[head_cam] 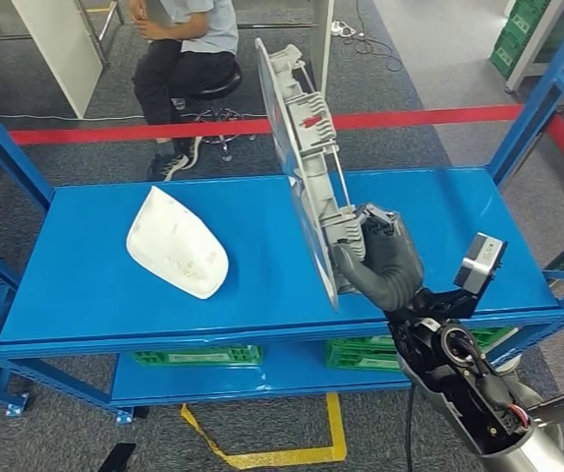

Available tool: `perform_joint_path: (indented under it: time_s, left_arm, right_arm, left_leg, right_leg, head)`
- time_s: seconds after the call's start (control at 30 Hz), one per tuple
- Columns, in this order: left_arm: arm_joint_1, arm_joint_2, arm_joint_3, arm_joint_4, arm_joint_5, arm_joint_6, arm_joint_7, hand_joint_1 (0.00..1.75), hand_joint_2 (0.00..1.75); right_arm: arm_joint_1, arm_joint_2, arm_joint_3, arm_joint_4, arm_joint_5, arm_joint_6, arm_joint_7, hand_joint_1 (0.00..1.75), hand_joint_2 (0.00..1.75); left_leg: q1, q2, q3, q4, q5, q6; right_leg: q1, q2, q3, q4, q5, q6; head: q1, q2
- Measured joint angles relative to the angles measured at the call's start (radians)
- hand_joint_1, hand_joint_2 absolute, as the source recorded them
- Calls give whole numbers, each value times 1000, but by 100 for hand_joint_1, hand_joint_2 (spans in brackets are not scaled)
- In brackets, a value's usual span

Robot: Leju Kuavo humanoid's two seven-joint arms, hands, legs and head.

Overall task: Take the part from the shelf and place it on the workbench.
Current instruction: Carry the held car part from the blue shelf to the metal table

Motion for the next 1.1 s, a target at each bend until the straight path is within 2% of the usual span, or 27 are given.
perform_joint_path:
  time_s: [0.07,0.1,0.13,0.2,0.23,0.27,0.3,0.33,0.37,0.4,0.43,0.47,0.57,0.6,0.63,0.7,0.73,0.77,0.8,0.83,0.9,0.93,0.97,1.07,1.1]
  left_arm:
    - [0,1,0,0,0,-1,2,0,175]
    - [-1,1,0,0,1,-1,4,0,175]
    - [-1,1,0,0,2,-1,6,0,175]
    - [0,2,0,0,3,-1,9,0,175]
    - [0,2,0,0,4,-1,10,0,175]
    - [0,2,0,0,4,-1,11,0,175]
    - [1,2,-1,0,5,-1,12,0,175]
    - [1,2,-1,0,5,-1,12,0,175]
    - [1,2,-1,0,6,-1,12,0,175]
    - [1,2,-1,0,6,0,12,0,175]
    - [1,3,-1,0,6,0,12,0,175]
    - [1,3,-1,0,6,1,12,0,175]
    - [2,4,-2,0,5,2,12,0,175]
    - [2,4,-2,0,5,2,12,0,175]
    - [2,4,-2,0,4,2,12,0,175]
    - [1,4,-3,0,4,2,12,0,175]
    - [2,4,-3,0,4,2,12,0,175]
    - [2,3,-3,0,4,2,12,0,175]
    - [2,3,-4,0,3,2,12,0,175]
    - [2,3,-5,0,3,2,12,0,175]
    - [1,5,-7,0,3,2,12,0,175]
    - [0,6,-7,0,3,2,12,0,175]
    - [-1,6,-7,0,3,2,12,0,175]
    - [-1,6,-9,0,3,2,12,0,175]
    - [-1,6,-9,0,3,2,13,0,175]
  right_arm:
    - [0,0,-1,0,-1,-1,0,175,175]
    - [0,0,-2,-1,-2,-1,0,175,175]
    - [1,0,-3,-1,-3,-1,0,175,175]
    - [3,0,-5,-1,-6,-1,0,175,175]
    - [6,0,-6,0,-6,0,1,175,175]
    - [9,0,-6,0,-7,0,1,175,175]
    - [11,0,-7,0,-7,0,1,175,175]
    - [12,0,-7,0,-8,0,2,175,175]
    - [12,0,-8,0,-8,0,2,175,175]
    - [12,0,-8,0,-8,1,2,175,175]
    - [11,0,-8,0,-9,1,1,175,175]
    - [11,0,-9,0,-9,1,1,175,175]
    - [13,0,-10,-1,-11,1,2,175,175]
    - [13,0,-10,-1,-11,1,2,175,175]
    - [13,0,-10,-2,-11,1,2,175,175]
    - [13,0,-11,-3,-11,1,1,175,175]
    - [14,0,-11,-3,-11,1,1,175,175]
    - [15,0,-11,-3,-11,1,1,175,175]
    - [16,0,-11,-3,-11,0,1,175,175]
    - [17,0,-11,-3,-11,0,1,175,175]
    - [17,0,-11,-5,-11,0,1,175,175]
    - [16,0,-11,-6,-11,0,1,175,175]
    - [16,0,-11,-6,-11,0,1,175,175]
    - [16,0,-13,-7,-11,0,1,175,175]
    - [17,0,-14,-7,-11,0,1,175,175]
  left_leg:
    - [7,2,5,-10,5,6]
    - [11,4,8,-15,7,9]
    - [15,6,11,-19,9,11]
    - [15,7,11,-20,9,13]
    - [16,7,11,-20,8,12]
    - [17,7,11,-19,8,12]
    - [18,7,12,-18,8,10]
    - [21,6,12,-16,7,7]
    - [23,5,12,-12,6,2]
    - [24,3,10,-7,5,-5]
    - [23,2,8,-3,5,-13]
    - [22,1,5,0,7,-21]
    - [24,-1,-2,2,13,-41]
    - [25,0,-11,20,-2,-46]
    - [26,0,-29,61,-32,-50]
    - [26,1,-92,202,-114,-55]
    - [26,1,-121,272,-144,-56]
    - [26,1,-135,311,-157,-55]
    - [25,1,-127,307,-149,-51]
    - [23,1,-97,261,-126,-45]
    - [15,0,-3,104,-71,-27]
    - [11,1,31,43,-53,-20]
    - [7,1,49,7,-45,-15]
    - [7,4,49,-9,-32,-5]
    - [10,7,48,-14,-27,0]
  right_leg:
    - [0,0,-3,8,-8,5]
    - [1,0,-13,31,-25,7]
    - [0,0,-34,78,-54,9]
    - [-4,0,-99,226,-124,14]
    - [-6,0,-129,290,-145,17]
    - [-9,-1,-144,319,-147,20]
    - [-12,-1,-138,304,-127,22]
    - [-15,-1,-113,247,-91,24]
    - [-18,-1,-77,168,-54,27]
    - [-18,1,-45,97,-26,28]
    - [-18,3,-24,49,-10,25]
    - [-16,6,-14,27,-5,19]
    - [-12,9,-16,29,4,-8]
    - [-12,7,-20,27,9,-17]
    - [-13,6,-25,25,14,-25]
    - [-10,4,-38,25,24,-35]
    - [-7,4,-45,25,28,-37]
    - [-5,4,-51,26,33,-38]
    - [-2,4,-56,26,37,-39]
    - [1,5,-60,26,40,-39]
    - [6,6,-64,26,46,-36]
    - [8,6,-66,26,48,-34]
    - [9,6,-67,26,50,-30]
    - [8,5,-72,27,54,-15]
    - [8,4,-79,39,42,-9]
  head:
    - [0,0]
    - [2,0]
    - [6,0]
    - [16,0]
    - [20,0]
    - [22,0]
    - [25,0]
    - [27,0]
    - [30,0]
    - [35,0]
    - [37,0]
    - [38,0]
    - [30,0]
    - [25,0]
    - [18,0]
    - [1,0]
    - [-5,0]
    - [-10,0]
    - [-13,0]
    - [-17,0]
    - [-24,0]
    - [-25,0]
    - [-25,0]
    - [-23,0]
    - [-21,0]
